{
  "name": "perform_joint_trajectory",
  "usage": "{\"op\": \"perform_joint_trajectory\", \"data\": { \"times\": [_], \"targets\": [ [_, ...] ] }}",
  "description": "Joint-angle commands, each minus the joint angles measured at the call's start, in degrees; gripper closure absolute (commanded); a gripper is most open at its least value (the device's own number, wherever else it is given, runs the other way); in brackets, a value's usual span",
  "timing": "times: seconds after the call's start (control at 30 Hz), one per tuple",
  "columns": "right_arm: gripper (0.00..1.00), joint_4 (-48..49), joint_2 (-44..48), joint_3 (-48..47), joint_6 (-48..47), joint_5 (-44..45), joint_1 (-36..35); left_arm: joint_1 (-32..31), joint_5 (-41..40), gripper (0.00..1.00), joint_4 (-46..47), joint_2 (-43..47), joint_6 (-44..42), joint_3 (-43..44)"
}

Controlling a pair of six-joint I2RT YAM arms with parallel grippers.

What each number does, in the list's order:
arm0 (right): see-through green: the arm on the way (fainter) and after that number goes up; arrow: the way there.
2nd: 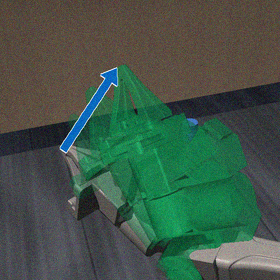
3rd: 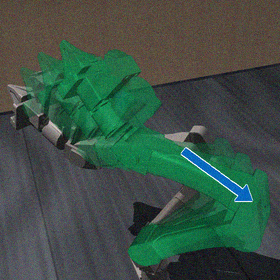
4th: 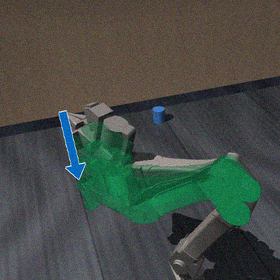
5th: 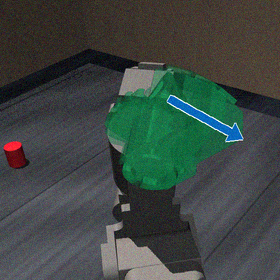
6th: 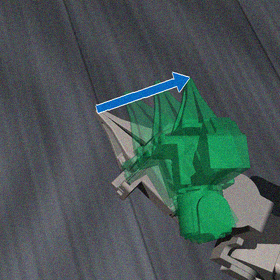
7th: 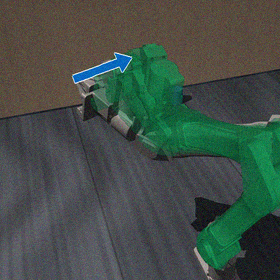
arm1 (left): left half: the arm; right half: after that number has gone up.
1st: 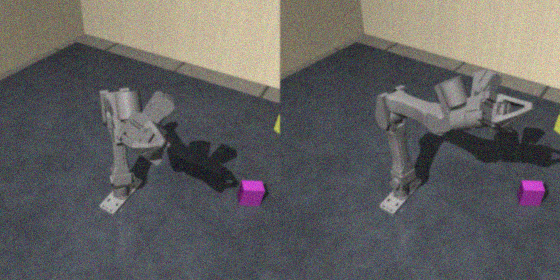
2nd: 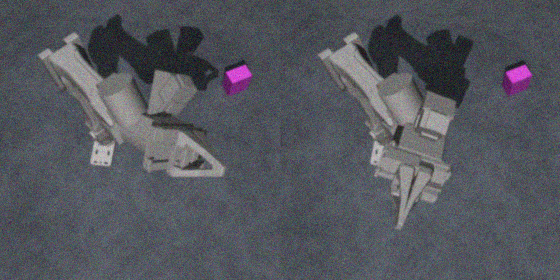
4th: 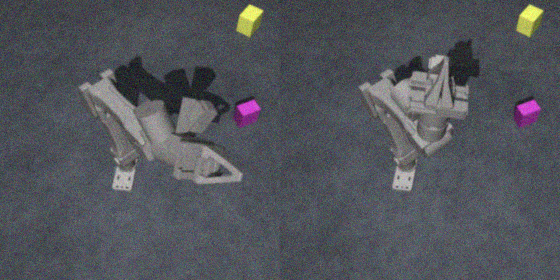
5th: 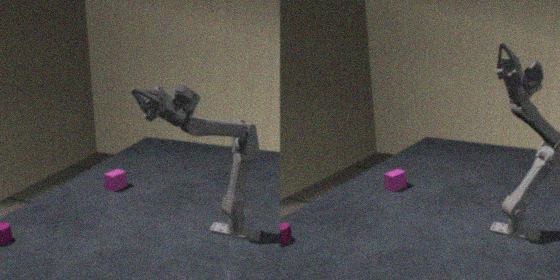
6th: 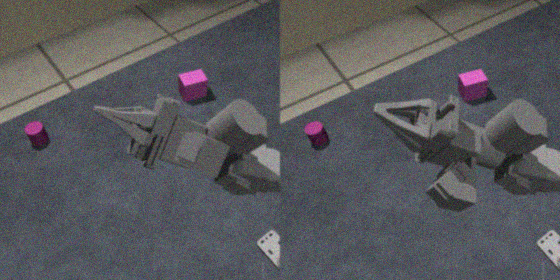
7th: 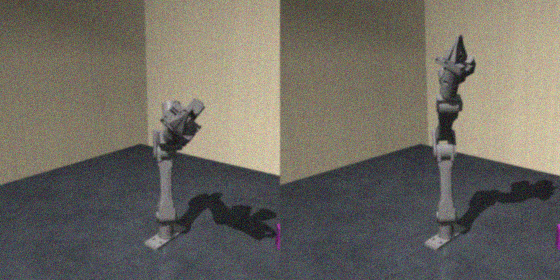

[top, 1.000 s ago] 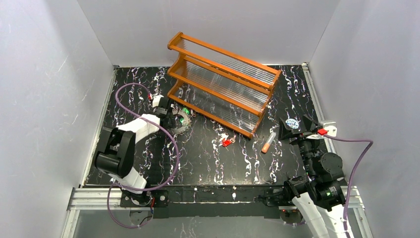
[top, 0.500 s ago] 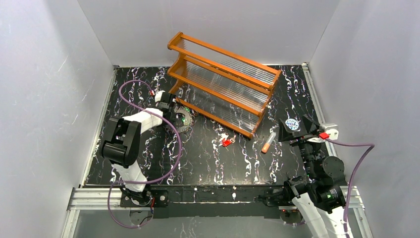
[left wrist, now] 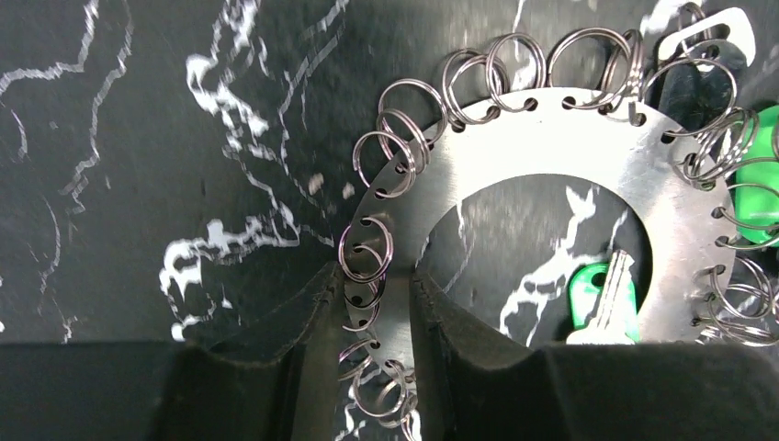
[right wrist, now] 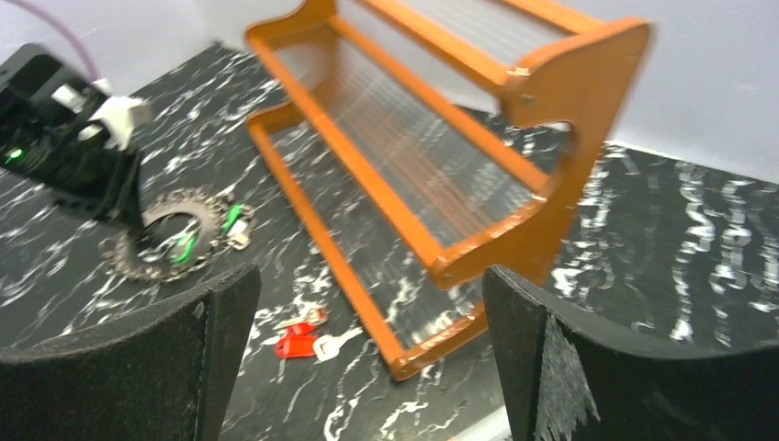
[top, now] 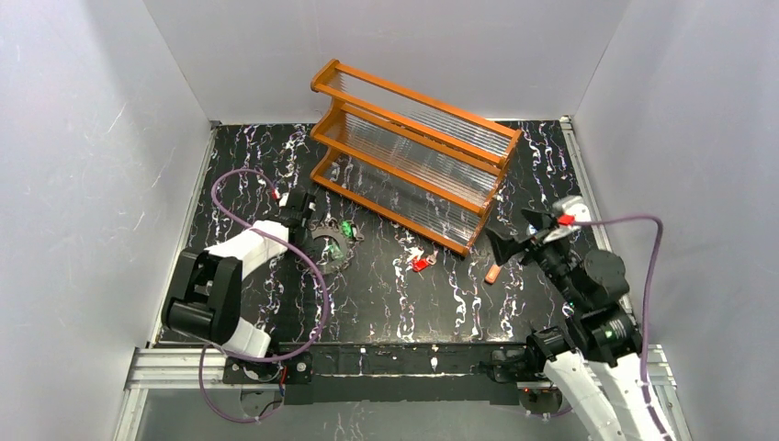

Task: Remove the keys from the keyring

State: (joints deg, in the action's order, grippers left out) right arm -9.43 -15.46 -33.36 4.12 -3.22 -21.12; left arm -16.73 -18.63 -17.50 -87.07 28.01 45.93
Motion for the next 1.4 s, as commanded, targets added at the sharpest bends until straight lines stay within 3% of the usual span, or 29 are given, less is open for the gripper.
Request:
{"op": "perform_joint_trajectory", "data": {
  "times": [0.0, 0.17, 0.33, 0.43, 0.57, 0.67, 0.87, 1.0, 1.1, 1.37],
  "targets": [
    [0.01, -5.79, -10.0, -8.22, 1.52, -15.37, -0.4, -0.26, 8.09, 0.91, -6.28, 4.55, -0.76, -2.67],
    [0.01, -7.58, -19.93, -9.74, 4.88, -26.03, -0.39, -1.01, 12.09, 0.94, -4.48, 9.79, 0.36, -5.84],
    [0.01, -4.6, -23.5, -7.33, 8.13, -26.63, -4.22, -3.72, 15.0, 0.95, -0.73, 10.91, 1.81, -7.78],
    [0.01, -1.58, -27.46, -5.66, 9.88, -20.54, -12.59, -6.09, 14.89, 0.96, 1.23, 11.17, 2.45, -8.44],
    [0.01, 1.9, -35.32, -5.99, 9.92, -0.91, -31.95, -8.05, 14.21, 0.93, 1.87, 11.36, 2.67, -8.17],
    [0.01, 6.1, -41.4, -6.45, 9.18, 6.87, -37.84, -8.47, 12.97, 0.89, 1.14, 13.58, 2.31, -7.74],
    [0.01, 8.81, -48.85, -7.73, 7.84, 8.91, -38.07, -9.97, 11.53, 0.67, -2.14, 16.82, 0.75, -5.31],
    [0.01, 4.25, -55.56, -10.93, 4.21, 11.7, -37.88, -10.34, 14.21, 0.52, -1.03, 18.64, -0.32, -4.38],
    [0.01, 1.26, -60.42, -14.79, 3.39, 7.85, -33.98, -10.34, 15.48, 0.43, -0.01, 19.95, -2.25, -3.46],
    [0.01, 0.96, -70.33, -20.99, 1.39, -2.18, -24.42, -10.34, 18.23, 0.36, 2.63, 21.63, -4.01, -3.49]
  ]
}}
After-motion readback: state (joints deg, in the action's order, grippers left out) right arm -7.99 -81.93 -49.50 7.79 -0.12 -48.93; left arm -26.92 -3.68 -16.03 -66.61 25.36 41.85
